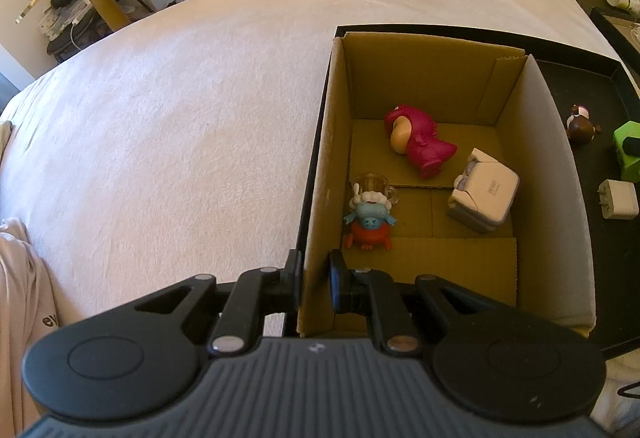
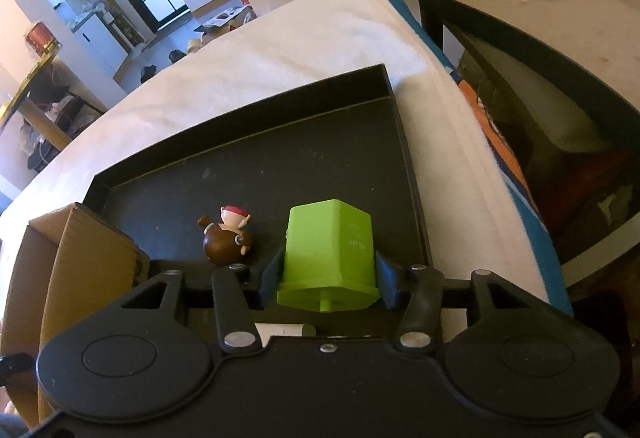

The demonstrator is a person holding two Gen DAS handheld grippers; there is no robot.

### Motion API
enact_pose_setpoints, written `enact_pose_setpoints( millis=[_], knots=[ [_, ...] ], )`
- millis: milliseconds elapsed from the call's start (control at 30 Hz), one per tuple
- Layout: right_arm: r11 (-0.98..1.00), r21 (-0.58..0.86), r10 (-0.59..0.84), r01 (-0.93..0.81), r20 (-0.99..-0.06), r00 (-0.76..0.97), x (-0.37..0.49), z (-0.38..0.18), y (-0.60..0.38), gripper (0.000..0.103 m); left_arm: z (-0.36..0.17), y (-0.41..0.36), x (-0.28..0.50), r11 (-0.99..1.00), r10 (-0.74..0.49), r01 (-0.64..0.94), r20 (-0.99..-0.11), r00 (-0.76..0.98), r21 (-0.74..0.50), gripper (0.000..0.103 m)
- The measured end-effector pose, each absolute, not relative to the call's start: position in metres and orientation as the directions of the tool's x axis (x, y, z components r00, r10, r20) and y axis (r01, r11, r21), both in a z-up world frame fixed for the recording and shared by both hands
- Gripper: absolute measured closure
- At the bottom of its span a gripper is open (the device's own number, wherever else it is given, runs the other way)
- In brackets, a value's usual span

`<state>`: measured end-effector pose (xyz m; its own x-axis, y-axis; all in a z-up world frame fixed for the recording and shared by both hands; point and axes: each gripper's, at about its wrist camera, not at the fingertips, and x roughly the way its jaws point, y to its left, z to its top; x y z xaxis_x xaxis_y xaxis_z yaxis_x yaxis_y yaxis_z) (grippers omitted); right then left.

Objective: Organize rigid objects
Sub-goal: 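Lift the green hexagonal box with the right gripper and carry it over the box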

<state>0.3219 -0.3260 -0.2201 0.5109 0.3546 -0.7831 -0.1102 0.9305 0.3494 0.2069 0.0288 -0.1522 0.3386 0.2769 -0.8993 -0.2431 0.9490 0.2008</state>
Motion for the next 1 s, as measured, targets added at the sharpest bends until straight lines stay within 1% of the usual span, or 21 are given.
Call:
enact_pose_setpoints(
  millis=[200,633,767,1000],
  knots=[
    [0.92,0.378,0.377,-0.101,-0.79,0.484,0.32,-0.221,-0.329,0.054,-0.152,0.03,0.207,0.949,0.271,-0.247,-0.902,0.336,0.193,0.091],
    [0.924,0.362,0.377,-0.125,-0.802,0.463,0.298,-0.204,-0.329,0.054,-0.153,0.03,0.205,0.951,0.271,-0.237,-0.899,0.345,0.196,0.091],
    [0.928,0.333,0.372,-0.168,-0.796,0.478,0.294,-0.191,-0.323,0.054,-0.152,0.031,0.205,0.953,0.263,-0.238,-0.9,0.347,0.187,0.091],
    [0.918,0.325,0.396,-0.227,-0.779,0.485,0.286,-0.168,-0.308,0.054,-0.151,0.031,0.205,0.954,0.257,-0.24,-0.902,0.347,0.18,0.092]
  ],
)
